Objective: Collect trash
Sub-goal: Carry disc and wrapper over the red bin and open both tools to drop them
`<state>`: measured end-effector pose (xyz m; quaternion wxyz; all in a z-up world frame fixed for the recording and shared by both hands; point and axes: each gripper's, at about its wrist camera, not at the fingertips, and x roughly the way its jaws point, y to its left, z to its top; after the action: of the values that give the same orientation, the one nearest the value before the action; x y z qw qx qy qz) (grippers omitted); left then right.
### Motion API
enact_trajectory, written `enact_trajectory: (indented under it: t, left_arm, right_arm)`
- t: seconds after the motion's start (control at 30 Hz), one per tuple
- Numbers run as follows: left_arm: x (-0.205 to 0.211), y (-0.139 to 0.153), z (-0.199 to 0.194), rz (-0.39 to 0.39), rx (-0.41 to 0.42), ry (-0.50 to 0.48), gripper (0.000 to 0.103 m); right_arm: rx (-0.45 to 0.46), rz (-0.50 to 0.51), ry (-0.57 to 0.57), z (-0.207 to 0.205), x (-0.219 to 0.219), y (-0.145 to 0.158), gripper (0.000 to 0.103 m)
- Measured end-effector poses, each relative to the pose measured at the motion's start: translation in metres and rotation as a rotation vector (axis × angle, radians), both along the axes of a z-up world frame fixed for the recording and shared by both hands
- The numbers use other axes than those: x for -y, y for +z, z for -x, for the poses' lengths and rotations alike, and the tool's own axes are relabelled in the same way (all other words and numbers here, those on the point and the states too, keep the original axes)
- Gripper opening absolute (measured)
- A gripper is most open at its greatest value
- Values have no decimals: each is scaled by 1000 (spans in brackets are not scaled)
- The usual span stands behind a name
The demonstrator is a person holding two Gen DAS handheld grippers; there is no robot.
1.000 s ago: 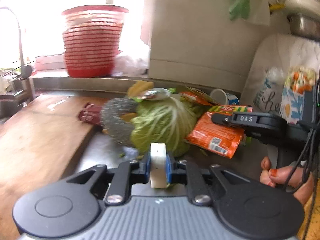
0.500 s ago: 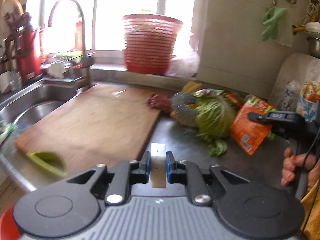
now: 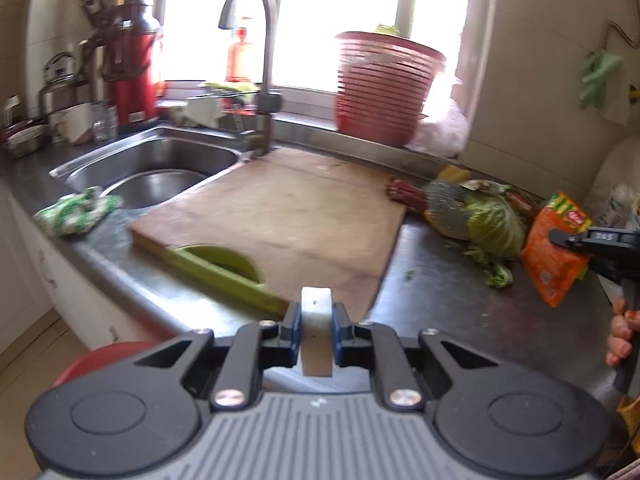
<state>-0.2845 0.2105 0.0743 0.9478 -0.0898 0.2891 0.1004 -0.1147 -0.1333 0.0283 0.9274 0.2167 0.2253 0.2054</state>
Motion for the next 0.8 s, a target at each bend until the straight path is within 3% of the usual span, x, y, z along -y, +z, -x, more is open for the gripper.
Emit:
enact_trajectory:
  t: [0.23,0.37,0.57,0.8]
  left_arm:
    - [-42,-9,37,23,-2,112,13]
    - [-69,-22,55,42,-19,177,13]
    - [-107,-41,74,78,-34,262,13]
    - [-140,-63,82,126,-36,316,13]
  right_arm:
    - [25,-2,90,19,-35,29,3]
    - [-1,-43,204,30,-70,42,3]
    - [-86,-87,428,38,-147,51,3]
    - [-150,-16,662,58,-250,45,3]
